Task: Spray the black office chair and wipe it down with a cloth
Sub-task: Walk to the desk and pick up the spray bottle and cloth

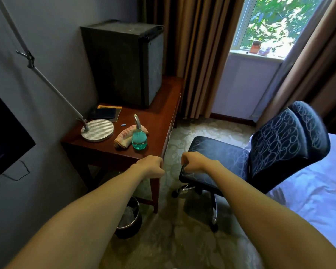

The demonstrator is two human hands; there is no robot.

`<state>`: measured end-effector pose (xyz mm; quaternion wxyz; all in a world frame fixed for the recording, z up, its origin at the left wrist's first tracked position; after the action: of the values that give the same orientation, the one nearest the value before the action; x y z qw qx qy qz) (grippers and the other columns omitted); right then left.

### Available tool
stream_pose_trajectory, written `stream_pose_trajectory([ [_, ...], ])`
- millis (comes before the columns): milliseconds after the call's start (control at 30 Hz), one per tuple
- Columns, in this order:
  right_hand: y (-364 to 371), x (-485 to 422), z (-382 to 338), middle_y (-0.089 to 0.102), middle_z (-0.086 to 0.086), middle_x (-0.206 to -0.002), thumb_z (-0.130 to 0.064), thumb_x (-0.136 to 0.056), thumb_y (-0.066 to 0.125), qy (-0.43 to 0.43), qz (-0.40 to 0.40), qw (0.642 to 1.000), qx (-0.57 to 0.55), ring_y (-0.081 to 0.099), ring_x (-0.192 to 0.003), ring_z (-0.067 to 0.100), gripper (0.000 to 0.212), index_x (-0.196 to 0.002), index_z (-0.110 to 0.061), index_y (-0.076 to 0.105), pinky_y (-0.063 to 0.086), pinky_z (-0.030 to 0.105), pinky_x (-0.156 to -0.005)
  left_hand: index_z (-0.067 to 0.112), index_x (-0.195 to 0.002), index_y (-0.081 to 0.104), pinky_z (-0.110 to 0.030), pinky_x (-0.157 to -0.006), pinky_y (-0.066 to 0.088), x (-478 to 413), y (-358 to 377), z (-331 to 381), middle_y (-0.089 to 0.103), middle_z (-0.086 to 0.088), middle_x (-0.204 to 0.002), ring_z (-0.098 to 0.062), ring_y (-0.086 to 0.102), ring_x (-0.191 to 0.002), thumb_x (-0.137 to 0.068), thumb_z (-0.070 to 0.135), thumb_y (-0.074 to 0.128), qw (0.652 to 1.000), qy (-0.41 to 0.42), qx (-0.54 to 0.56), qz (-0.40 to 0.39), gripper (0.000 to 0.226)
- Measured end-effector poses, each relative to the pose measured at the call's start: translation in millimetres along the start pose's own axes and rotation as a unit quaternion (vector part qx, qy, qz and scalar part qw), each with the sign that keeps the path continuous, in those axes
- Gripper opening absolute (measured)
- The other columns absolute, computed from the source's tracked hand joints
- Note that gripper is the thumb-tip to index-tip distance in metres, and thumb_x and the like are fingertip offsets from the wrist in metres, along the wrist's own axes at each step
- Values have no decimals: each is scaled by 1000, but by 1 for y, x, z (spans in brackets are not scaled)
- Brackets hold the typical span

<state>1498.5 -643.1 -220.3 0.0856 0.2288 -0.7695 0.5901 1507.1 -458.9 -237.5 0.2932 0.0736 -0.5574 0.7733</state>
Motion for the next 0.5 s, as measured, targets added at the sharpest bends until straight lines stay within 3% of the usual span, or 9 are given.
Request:
stream_pose_trajectory([
  [167, -20, -33, 27, 58, 13, -116, -7, -86, 56, -18, -10, 1000, 10, 55, -101, 28, 32, -118, -8, 54, 48, 32, -82, 17, -99, 56, -34, -73, 46, -31, -10, 2, 57, -2, -103, -20, 55, -95, -85, 32, 57, 999, -16, 18, 22, 20],
  [333, -24, -70, 30, 57, 15, -116, -6, -86, 56, -43, -29, 998, 23, 55, -101, 29, 32, -118, -7, 53, 50, 38, -86, 20, -94, 56, -37, -82, 50, -44, -12, -27, 58, -2, -103, -21, 56, -96, -83, 32, 56, 995, -77, 41, 39, 16],
  [500, -20, -112, 19, 56, 15, -116, -7, -87, 56, -67, -68, 994, 48, 55, -104, 31, 32, -119, -7, 52, 49, 42, -88, 23, -89, 57, -38, -82, 52, -57, -9, -61, 59, -1, -98, -20, 58, -92, -78, 34, 58, 987, -126, 73, 74, 16],
])
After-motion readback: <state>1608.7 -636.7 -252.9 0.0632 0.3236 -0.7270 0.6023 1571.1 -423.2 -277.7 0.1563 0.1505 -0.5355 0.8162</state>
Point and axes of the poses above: each hand's wrist, its own x-axis away from the middle knuckle, its own y-axis out of the palm, z = x × y, the point moved 1 cm from there along -x, towards the middle knuckle
